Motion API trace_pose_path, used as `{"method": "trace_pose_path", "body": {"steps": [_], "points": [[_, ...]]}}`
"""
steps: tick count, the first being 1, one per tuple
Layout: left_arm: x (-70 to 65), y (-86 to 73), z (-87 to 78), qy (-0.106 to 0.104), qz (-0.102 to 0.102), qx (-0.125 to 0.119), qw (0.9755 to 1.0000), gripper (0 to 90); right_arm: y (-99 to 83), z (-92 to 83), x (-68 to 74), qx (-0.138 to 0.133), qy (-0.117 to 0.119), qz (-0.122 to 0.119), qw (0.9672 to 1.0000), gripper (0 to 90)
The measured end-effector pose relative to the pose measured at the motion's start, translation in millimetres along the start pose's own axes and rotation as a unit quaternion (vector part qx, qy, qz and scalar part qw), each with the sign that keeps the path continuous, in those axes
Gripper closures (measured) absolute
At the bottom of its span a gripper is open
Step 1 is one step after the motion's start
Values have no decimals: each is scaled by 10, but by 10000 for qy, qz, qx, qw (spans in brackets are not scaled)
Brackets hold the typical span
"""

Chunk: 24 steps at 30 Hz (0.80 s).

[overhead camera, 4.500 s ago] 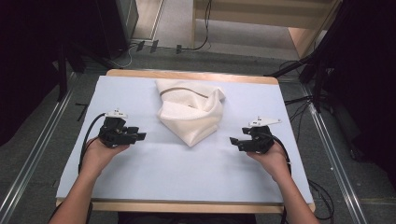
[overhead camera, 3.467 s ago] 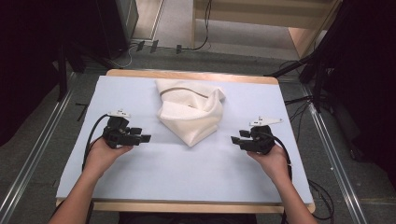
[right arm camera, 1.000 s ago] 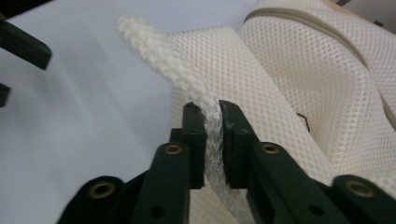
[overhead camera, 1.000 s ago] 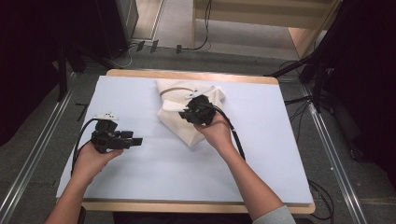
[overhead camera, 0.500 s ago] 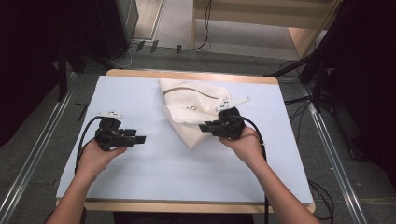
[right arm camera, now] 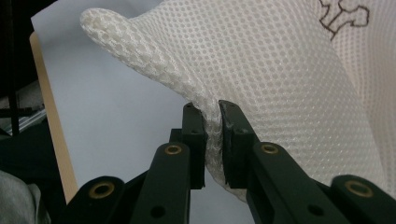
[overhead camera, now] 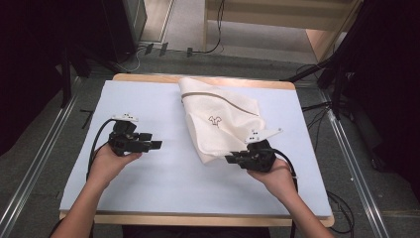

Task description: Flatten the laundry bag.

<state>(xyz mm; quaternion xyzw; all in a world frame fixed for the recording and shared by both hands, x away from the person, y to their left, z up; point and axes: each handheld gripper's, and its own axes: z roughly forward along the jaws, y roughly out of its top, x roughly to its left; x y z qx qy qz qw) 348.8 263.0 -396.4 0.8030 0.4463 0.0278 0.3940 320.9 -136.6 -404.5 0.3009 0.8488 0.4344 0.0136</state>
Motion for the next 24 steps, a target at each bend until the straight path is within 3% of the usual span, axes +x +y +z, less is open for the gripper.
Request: {"method": "trace_pose_path", "body": {"steps": [8, 17, 22, 24], "points": [[-36, 71, 100, -51, 129, 78, 9999, 394, -241, -117, -38, 32, -164, 50, 9998, 830], [-105, 185, 225, -187, 296, 62, 9994, 395, -578, -110, -137, 464, -430, 246, 9977, 826], [-165, 225, 276, -253, 350, 67, 9990, 395, -613, -76, -146, 469, -409, 207, 9979, 792], [-230, 255, 315, -383, 324, 1, 9987, 403, -601, -104, -127, 390, -452, 153, 9981, 785]]}}
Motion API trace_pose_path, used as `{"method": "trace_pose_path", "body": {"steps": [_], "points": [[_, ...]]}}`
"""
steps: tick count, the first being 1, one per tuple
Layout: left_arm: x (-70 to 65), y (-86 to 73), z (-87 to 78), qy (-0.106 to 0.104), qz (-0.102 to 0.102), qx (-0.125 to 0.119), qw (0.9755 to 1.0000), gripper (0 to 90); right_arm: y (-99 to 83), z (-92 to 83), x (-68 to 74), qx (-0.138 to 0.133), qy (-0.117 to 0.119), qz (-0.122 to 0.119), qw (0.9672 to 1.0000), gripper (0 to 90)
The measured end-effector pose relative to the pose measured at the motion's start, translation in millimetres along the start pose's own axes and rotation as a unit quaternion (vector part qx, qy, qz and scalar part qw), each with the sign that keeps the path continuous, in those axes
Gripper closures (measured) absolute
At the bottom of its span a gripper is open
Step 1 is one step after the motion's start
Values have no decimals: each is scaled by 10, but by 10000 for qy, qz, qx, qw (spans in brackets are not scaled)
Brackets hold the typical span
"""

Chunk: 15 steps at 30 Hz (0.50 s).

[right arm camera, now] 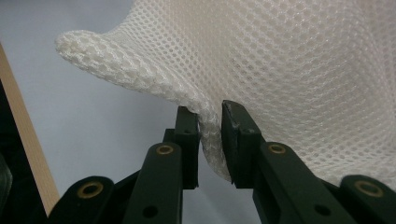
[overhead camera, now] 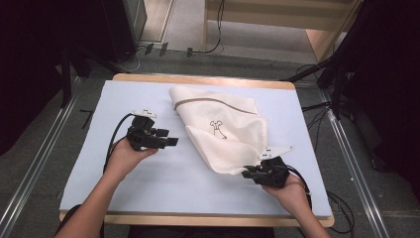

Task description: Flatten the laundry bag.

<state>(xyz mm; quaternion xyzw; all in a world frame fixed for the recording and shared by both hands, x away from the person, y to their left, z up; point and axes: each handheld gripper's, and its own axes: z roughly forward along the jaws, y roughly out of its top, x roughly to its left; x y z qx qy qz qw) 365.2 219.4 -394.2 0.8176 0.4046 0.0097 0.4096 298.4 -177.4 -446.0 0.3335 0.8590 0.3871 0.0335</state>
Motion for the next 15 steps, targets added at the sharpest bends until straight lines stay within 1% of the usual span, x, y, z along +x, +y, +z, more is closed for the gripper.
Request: {"method": "trace_pose_path", "body": {"steps": [1, 2, 4, 5, 6, 8, 10, 11, 12, 13, 15], "points": [[-29, 14, 27, -3, 13, 6, 10000, 405, 6, -3, 4, -20, -7, 20, 10000, 785], [-29, 14, 27, -3, 13, 6, 10000, 407, 6, -3, 4, -20, -7, 20, 10000, 785], [-108, 48, 120, -62, 72, 88, 9999, 409, 31, 13, 4, -20, -20, 35, 10000, 785], [-130, 54, 145, -73, 93, 120, 9999, 413, 42, 29, 2, -26, -14, -4, 10000, 785], [-157, 62, 176, -61, 132, 157, 9998, 413, 50, 35, 10, 4, -23, 24, 10000, 785], [-214, 79, 252, -130, 153, 205, 9996, 418, 74, 64, 15, -12, -10, -22, 10000, 785], [-233, 87, 281, -140, 138, 216, 9996, 420, 86, 73, 25, -12, 10, -18, 10000, 785], [-260, 110, 332, -252, 123, 219, 9994, 430, 89, 76, 27, -10, -1, -42, 10000, 786], [-260, 110, 332, -252, 123, 219, 9994, 431, 89, 76, 27, -10, -1, -42, 10000, 786], [-293, 140, 380, -319, 80, 211, 9992, 437, 90, 81, 30, -9, 10, -38, 10000, 786], [-331, 173, 428, -396, 60, 173, 9990, 446, 89, 83, 30, -5, 20, -43, 10000, 786]]}}
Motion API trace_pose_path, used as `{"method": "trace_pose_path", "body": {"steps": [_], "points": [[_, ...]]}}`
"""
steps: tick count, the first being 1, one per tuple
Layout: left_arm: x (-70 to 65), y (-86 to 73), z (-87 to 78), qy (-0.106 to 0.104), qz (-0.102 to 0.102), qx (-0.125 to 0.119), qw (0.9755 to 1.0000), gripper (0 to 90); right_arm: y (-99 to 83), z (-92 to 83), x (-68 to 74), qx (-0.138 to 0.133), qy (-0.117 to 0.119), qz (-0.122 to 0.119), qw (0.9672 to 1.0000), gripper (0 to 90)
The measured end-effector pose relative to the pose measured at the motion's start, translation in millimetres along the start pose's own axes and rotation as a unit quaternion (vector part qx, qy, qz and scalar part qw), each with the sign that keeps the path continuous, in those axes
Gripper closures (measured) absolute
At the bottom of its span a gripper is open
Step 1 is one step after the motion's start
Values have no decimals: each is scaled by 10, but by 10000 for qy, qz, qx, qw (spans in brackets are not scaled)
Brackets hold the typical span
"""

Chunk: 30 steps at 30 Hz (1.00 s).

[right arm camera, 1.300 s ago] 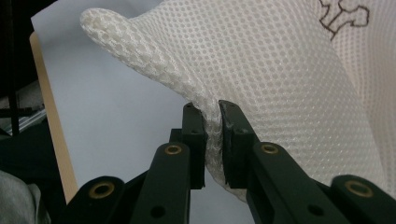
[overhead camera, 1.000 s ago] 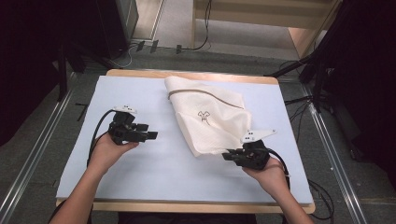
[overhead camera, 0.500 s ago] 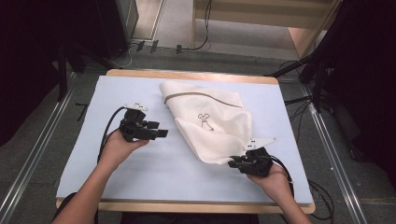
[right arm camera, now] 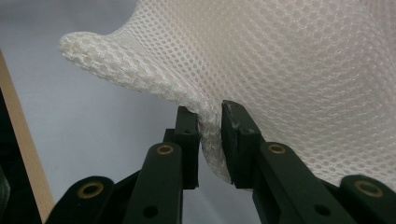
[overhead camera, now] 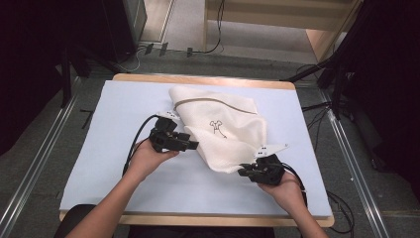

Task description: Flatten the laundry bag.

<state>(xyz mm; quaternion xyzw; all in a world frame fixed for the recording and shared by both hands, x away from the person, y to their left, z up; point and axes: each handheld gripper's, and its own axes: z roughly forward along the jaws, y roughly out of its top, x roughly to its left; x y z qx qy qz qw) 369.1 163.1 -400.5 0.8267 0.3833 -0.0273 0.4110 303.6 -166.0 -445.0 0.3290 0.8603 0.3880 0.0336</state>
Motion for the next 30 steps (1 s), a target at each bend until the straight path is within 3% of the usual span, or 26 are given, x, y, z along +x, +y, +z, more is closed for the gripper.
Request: {"method": "trace_pose_path", "body": {"steps": [4, 7, 10, 11, 14, 19, 20, 23, 24, 30], "points": [[-62, 47, 101, -112, -85, -22, 9999, 480, 5, 12, 18, -8, 32, -23, 10000, 786], [-73, 51, 152, -214, -121, -18, 9997, 620, 11, 19, 30, 3, 60, -7, 10000, 786], [-87, 47, 234, -434, -78, 27, 9990, 853, 15, 19, 31, -6, 71, -10, 10000, 782], [-92, 48, 244, -447, -94, 35, 9990, 878, 15, 12, 27, -10, 85, -6, 10000, 766], [-81, 40, 219, -429, -44, 79, 9990, 892, 7, -44, 0, -97, 297, 54, 9995, 693], [-80, 30, 161, -357, 43, 161, 9992, 895, -18, -237, -52, -347, 262, 85, 9990, 612], [-88, 26, 147, -336, 118, 218, 9991, 895, -28, -368, -104, -464, 174, 163, 9986, 594], [-99, 19, 139, -335, 120, 257, 9990, 895, -30, -464, -157, -577, 87, 200, 9981, 582], [-110, 10, 128, -339, 132, 294, 9989, 895, -23, -552, -242, -681, -121, 296, 9972, 566], [-122, -36, 95, -409, 76, 340, 9986, 892, 132, -495, -509, -691, -613, 467, 9946, 534]]}}
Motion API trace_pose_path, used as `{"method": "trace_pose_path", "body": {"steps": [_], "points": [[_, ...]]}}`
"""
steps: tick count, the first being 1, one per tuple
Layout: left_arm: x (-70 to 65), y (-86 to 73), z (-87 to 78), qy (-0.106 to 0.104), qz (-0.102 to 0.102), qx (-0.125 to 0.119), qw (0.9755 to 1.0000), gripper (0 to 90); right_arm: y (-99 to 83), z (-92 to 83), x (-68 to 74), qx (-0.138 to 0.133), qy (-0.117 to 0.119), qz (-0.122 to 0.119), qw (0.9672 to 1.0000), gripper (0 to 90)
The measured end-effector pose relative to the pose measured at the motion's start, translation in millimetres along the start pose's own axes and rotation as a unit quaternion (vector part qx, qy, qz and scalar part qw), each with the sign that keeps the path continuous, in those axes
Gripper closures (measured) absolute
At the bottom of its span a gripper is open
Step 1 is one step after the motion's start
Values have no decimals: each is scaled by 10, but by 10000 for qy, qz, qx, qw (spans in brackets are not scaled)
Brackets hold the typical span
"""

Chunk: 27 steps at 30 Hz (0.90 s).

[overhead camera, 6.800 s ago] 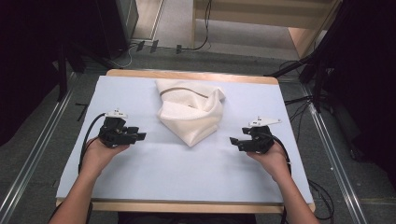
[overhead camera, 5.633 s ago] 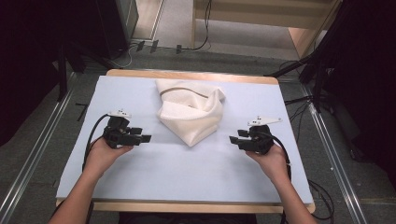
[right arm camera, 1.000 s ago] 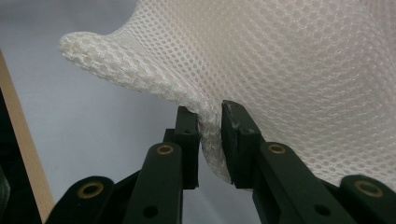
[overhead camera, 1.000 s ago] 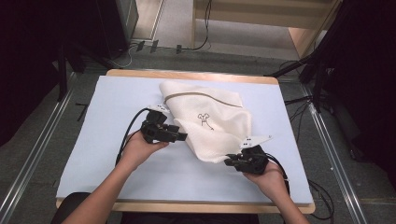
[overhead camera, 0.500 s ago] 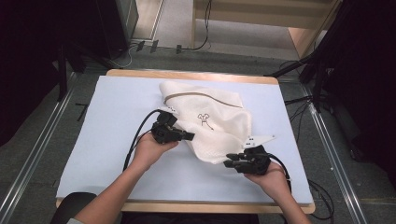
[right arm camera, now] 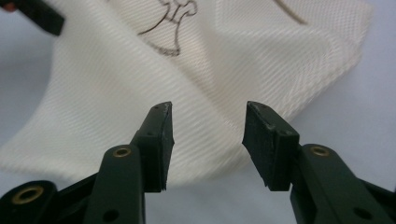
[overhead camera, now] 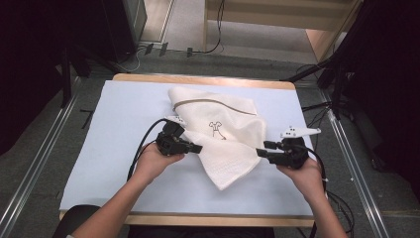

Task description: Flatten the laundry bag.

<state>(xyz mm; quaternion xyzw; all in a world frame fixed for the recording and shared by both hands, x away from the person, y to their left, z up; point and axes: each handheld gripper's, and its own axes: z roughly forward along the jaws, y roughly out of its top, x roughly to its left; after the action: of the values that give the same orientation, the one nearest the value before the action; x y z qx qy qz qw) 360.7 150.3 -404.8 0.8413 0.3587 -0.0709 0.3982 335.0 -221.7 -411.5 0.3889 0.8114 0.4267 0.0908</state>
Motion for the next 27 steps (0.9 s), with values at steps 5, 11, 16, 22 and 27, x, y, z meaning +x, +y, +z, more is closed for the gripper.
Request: {"method": "trace_pose_path", "body": {"steps": [5, 11, 16, 22, 27], "points": [[-13, -38, -46, -18, 43, 23, 10000, 892, 252, 196, -155, -93, -99, -7, 9999, 498], [12, -99, -110, 16, 4, 17, 10000, 890, 477, 472, -199, -100, -59, -10, 9999, 412], [16, -145, -133, 37, -20, -24, 10000, 887, 607, 721, -141, 36, 58, -103, 9999, 385], [29, -182, -141, 50, -72, -122, 9999, 885, 653, 1024, -70, 333, 67, -166, 9993, 378], [36, -207, -132, 66, -96, -167, 9998, 885, 616, 1204, -72, 501, -87, -206, 9985, 473]]}}
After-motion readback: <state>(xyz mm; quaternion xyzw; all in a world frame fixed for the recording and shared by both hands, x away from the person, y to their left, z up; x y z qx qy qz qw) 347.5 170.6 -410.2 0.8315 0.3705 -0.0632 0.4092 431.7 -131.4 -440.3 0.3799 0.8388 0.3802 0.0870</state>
